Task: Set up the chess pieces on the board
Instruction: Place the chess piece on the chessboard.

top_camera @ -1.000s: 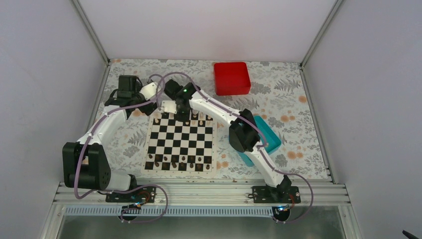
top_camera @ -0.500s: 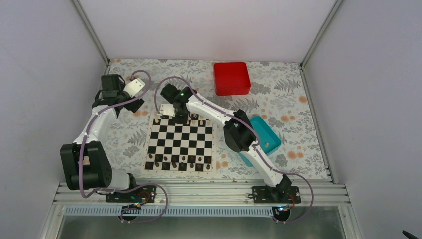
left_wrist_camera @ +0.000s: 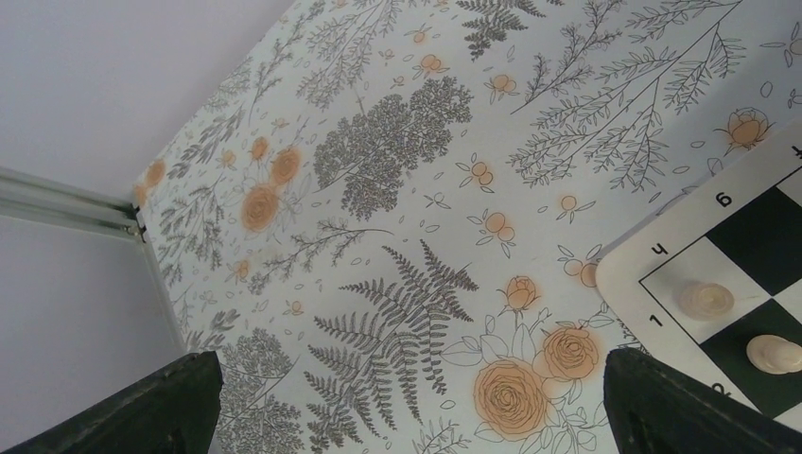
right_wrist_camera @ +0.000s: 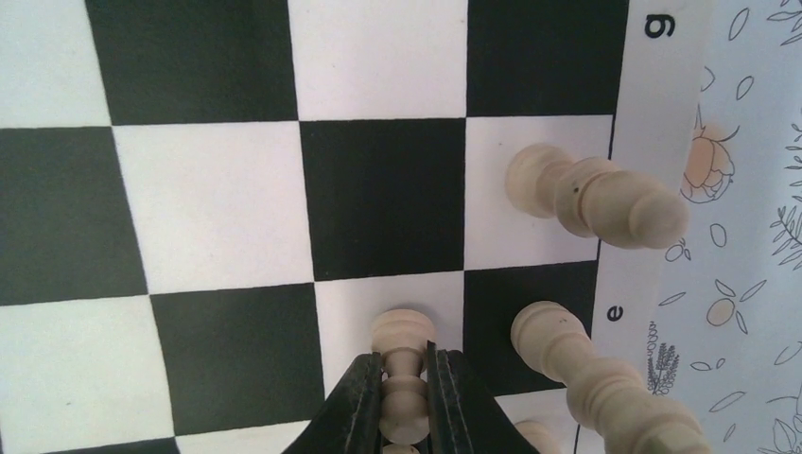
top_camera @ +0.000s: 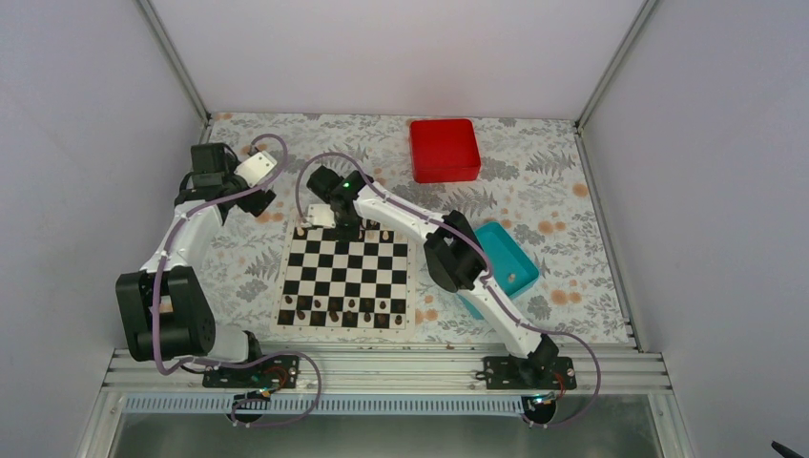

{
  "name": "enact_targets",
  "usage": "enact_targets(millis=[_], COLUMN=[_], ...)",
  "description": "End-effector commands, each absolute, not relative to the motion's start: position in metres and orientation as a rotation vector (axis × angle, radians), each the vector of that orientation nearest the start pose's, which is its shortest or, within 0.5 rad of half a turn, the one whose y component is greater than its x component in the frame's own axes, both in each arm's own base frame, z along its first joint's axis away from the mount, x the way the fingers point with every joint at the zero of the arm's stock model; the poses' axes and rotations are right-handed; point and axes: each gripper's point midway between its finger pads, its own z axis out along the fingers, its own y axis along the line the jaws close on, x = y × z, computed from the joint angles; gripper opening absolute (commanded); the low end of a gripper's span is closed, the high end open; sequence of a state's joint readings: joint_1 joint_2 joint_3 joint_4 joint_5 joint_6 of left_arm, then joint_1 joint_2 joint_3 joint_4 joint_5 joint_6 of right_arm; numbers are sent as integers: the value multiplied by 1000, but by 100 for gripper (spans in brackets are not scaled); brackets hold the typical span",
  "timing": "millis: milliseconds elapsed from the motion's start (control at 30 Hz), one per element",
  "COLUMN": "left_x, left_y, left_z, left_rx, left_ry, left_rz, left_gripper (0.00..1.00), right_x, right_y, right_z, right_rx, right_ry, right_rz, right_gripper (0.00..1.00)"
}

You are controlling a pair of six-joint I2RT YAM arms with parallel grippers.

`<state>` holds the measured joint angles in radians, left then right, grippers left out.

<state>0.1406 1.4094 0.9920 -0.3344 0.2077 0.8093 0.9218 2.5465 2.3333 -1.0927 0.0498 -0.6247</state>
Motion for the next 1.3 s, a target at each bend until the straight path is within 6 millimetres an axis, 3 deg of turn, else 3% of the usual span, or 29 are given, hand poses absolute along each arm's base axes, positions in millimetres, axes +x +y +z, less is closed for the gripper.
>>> enact_targets(millis=[0,200,433,800,1133,1267], left_x=[402,402,400,399,399,399], left_y=[18,16,15,14,13,12], left_z=[157,159,158,160,160,164], left_rx=[884,885,886,876,878,879], left_ry=[2150,2147,2149,2149,2152,2148], left_rz=[195,175,166,154,150,141], left_gripper=[100,100,100,100,100,100], right_x=[343,342,345,349,344,335], right_y=[435,432,436,439,433,432], right_z=[29,26,38,55,77,96], right_rx=[-2013,-2019,-1991,-1952,-1935,-1928], right_ry=[2051,2060,2040,2025,2028,2026], right_rz=[-38,-45,-30,-15,24,99], right_gripper=[11,15,23,27,31,33])
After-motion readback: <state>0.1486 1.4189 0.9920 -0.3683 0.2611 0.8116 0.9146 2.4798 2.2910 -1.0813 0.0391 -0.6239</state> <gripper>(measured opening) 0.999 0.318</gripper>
